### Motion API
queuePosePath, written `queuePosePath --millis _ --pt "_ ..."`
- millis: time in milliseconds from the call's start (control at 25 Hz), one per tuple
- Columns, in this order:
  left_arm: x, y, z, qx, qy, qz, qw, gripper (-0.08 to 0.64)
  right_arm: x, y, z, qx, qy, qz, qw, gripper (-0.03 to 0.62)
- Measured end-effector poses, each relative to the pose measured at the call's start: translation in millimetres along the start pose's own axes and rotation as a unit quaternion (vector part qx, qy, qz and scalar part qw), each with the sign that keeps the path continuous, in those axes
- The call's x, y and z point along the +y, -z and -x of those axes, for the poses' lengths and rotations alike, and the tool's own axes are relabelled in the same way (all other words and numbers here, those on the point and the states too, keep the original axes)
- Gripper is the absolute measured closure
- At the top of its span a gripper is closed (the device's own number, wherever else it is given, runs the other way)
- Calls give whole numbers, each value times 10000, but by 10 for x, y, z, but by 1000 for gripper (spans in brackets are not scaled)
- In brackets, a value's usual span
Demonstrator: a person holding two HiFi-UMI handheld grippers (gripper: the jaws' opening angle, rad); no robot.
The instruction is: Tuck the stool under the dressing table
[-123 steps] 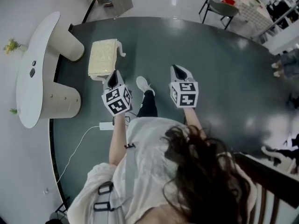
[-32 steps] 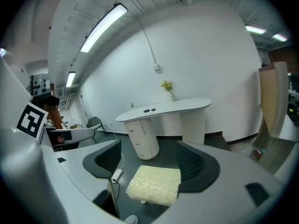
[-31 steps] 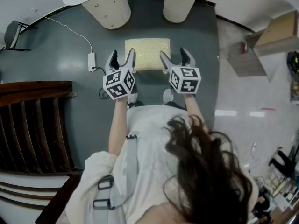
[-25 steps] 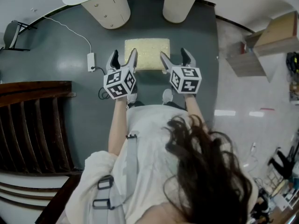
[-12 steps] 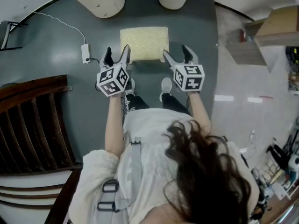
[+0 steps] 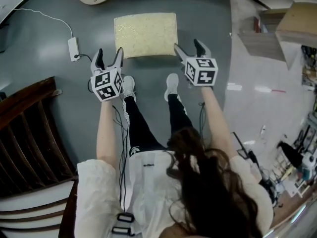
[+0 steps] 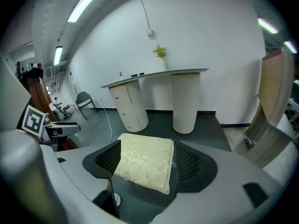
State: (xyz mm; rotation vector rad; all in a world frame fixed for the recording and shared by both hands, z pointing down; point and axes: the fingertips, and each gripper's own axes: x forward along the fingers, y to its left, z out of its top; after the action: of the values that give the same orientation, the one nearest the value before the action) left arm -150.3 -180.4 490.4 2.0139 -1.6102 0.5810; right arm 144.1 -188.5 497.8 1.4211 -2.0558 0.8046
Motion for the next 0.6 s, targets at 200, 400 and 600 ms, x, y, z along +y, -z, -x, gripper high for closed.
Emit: queuePosePath --millis 200,400,600 --pt "173 783 -422 377 107 -393 9985 238 -49 709 -596 348 -178 309 9988 239" --pt "275 1392 -765 556 217 -428 9973 236 -230 1478 -1009 730 122 316 9968 238" --pt "402 1990 -1025 788 226 -699 9942 236 -425 2083 -1309 989 262 355 9941 239"
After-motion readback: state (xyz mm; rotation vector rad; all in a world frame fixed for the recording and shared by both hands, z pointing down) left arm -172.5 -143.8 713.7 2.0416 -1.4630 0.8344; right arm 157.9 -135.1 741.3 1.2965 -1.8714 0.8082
